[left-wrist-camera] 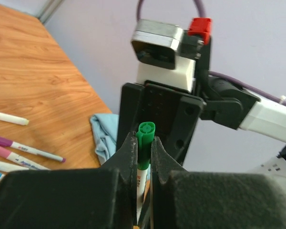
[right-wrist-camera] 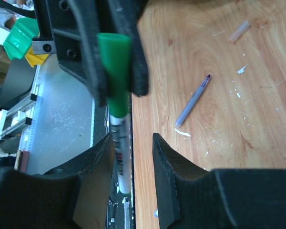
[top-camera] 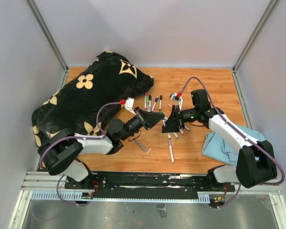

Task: Open the pen caps
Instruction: Open the pen cap from the pen.

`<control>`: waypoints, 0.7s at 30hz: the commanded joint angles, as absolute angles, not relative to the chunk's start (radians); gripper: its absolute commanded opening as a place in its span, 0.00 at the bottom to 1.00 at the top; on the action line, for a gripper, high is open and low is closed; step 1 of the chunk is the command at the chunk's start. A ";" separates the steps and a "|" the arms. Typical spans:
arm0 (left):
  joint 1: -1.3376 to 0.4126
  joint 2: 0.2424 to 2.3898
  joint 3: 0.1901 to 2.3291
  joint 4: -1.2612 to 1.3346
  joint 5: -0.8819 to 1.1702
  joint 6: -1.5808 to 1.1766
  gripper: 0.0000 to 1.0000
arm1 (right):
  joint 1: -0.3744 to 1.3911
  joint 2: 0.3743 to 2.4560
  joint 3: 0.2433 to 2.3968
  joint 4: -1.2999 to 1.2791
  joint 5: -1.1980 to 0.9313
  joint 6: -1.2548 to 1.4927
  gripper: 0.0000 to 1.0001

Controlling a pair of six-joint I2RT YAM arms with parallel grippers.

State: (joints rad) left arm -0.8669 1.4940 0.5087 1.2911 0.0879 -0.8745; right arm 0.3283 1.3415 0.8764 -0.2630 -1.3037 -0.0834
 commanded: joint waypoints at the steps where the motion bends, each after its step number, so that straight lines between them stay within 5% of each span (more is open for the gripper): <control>1: -0.894 1.461 0.503 1.213 -0.082 -0.830 0.00 | 0.386 1.300 0.897 -0.258 -1.201 -0.100 0.33; 8: -0.904 1.432 0.491 1.201 -0.119 -0.814 0.00 | 0.408 1.308 0.907 -0.275 -1.197 -0.100 0.01; 9: -0.904 1.431 0.484 1.224 -0.107 -0.809 0.02 | 0.408 1.312 0.914 -0.290 -1.218 -0.112 0.01; 13: -0.902 1.441 0.451 1.350 -0.040 -0.817 0.33 | 0.407 1.319 0.915 -0.303 -1.318 -0.139 0.01; 21: -0.900 1.441 0.461 1.372 0.029 -0.812 0.38 | 0.407 1.331 0.918 -0.304 -1.366 -0.137 0.01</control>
State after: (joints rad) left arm -0.9047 1.4502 0.4595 1.3159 -0.0055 -0.8337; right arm 0.3935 1.3209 0.8894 -0.2886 -1.3064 -0.1139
